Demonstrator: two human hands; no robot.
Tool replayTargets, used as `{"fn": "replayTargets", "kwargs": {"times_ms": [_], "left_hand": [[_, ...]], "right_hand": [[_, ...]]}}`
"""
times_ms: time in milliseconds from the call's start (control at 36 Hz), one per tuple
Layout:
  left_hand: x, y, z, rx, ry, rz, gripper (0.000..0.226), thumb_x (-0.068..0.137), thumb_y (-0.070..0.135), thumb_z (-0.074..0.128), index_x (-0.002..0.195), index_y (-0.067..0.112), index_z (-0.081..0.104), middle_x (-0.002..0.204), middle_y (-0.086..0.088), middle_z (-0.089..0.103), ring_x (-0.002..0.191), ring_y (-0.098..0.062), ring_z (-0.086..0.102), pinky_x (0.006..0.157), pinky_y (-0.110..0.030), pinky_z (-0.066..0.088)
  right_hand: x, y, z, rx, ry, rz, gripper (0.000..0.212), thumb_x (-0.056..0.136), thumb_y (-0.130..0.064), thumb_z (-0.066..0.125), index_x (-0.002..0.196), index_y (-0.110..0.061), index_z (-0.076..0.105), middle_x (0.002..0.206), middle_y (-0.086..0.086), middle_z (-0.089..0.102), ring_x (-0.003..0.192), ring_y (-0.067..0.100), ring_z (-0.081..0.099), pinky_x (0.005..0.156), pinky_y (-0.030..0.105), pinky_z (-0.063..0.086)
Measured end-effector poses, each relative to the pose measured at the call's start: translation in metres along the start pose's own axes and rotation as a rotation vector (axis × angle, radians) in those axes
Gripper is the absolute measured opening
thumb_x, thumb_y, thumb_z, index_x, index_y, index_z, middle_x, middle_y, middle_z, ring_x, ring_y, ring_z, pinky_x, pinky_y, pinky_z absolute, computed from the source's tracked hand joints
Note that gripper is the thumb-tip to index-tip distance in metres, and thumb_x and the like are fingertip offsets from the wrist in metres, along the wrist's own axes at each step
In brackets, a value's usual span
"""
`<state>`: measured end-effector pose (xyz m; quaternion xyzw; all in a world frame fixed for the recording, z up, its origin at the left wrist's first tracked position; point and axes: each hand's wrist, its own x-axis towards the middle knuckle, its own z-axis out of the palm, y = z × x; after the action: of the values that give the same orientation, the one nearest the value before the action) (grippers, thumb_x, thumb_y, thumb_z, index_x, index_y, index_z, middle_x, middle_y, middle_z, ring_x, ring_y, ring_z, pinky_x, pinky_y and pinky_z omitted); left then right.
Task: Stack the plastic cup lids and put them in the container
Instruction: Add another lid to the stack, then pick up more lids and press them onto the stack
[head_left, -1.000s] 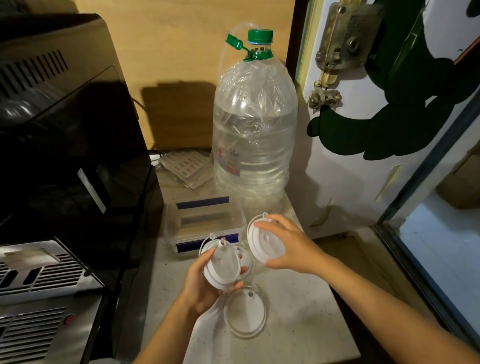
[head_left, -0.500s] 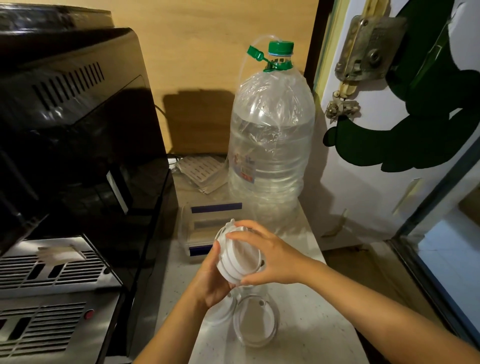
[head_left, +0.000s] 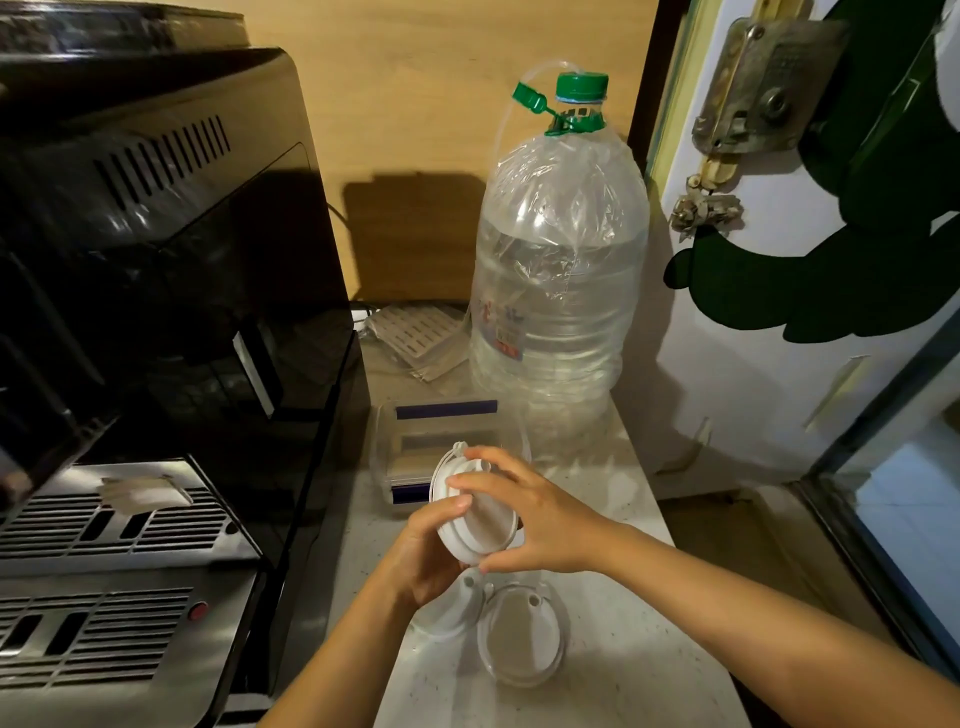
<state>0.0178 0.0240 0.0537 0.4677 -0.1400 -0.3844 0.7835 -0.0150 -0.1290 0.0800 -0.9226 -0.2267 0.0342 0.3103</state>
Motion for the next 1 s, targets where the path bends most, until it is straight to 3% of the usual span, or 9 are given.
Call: {"fn": "replayTargets", "kwargs": {"times_ms": [56,167,306,444,694,917,1000], "left_hand": [[-0.001,-0.002,-0.002,0.014,0.011,-0.009,0.076,0.036,0.044,0.084,0.102,0.015,0.062,0.087,-0.007,0.072,0.084,-0.021,0.068,0.066,-0.032,0.057],[-0.005,-0.004,-0.006,0.018,0.041,-0.008,0.078,0.036,0.042,0.084,0.105,0.012,0.062,0.093,-0.013,0.070,0.086,-0.026,0.066,0.066,-0.036,0.056],[-0.011,-0.004,-0.017,-0.022,0.166,-0.004,0.094,0.025,0.044,0.085,0.111,0.022,0.053,0.104,-0.015,0.057,0.094,-0.028,0.060,0.066,-0.036,0.057],[-0.017,-0.002,-0.022,-0.105,0.223,0.023,0.083,0.019,0.039,0.087,0.096,0.024,0.062,0.096,-0.011,0.058,0.093,-0.030,0.055,0.060,-0.036,0.057],[-0.027,-0.005,-0.033,-0.070,0.296,-0.017,0.091,0.021,0.042,0.086,0.104,0.020,0.057,0.103,-0.017,0.053,0.101,-0.034,0.051,0.058,-0.032,0.057],[-0.032,-0.009,-0.039,-0.061,0.346,-0.029,0.100,0.019,0.043,0.087,0.111,0.021,0.053,0.109,-0.017,0.054,0.104,-0.036,0.053,0.056,-0.030,0.056],[-0.034,-0.011,-0.042,-0.059,0.352,-0.029,0.109,0.020,0.043,0.087,0.119,0.013,0.051,0.107,-0.019,0.054,0.101,-0.034,0.055,0.057,-0.030,0.056]], "right_hand": [[0.001,0.001,0.002,-0.014,-0.018,0.003,0.080,0.074,-0.029,0.076,0.138,-0.035,0.028,0.152,-0.007,0.013,0.136,0.015,0.022,0.106,0.036,0.037],[0.003,0.005,-0.007,0.086,0.022,0.069,0.086,0.073,-0.034,0.077,0.131,-0.052,0.016,0.153,-0.010,0.011,0.131,0.001,0.017,0.102,0.025,0.029],[0.001,0.031,-0.015,0.219,0.186,0.290,0.081,0.076,-0.031,0.074,0.137,-0.040,0.022,0.150,-0.005,0.020,0.135,0.013,0.026,0.105,0.027,0.029],[-0.008,0.061,0.008,0.076,0.032,0.484,0.085,0.075,-0.031,0.075,0.142,-0.031,0.023,0.147,0.001,0.025,0.134,0.020,0.029,0.107,0.034,0.034],[0.006,0.068,0.056,-0.143,-0.229,0.613,0.091,0.068,-0.025,0.073,0.141,-0.035,0.020,0.142,0.007,0.031,0.129,0.028,0.032,0.095,0.039,0.043],[0.038,0.061,0.070,-0.265,-0.282,0.675,0.096,0.069,-0.032,0.077,0.143,-0.033,0.017,0.144,0.016,0.026,0.129,0.035,0.031,0.094,0.041,0.044],[0.044,0.060,0.072,-0.298,-0.292,0.675,0.090,0.072,-0.037,0.076,0.142,-0.030,0.020,0.141,0.017,0.029,0.128,0.036,0.031,0.094,0.042,0.043]]}}
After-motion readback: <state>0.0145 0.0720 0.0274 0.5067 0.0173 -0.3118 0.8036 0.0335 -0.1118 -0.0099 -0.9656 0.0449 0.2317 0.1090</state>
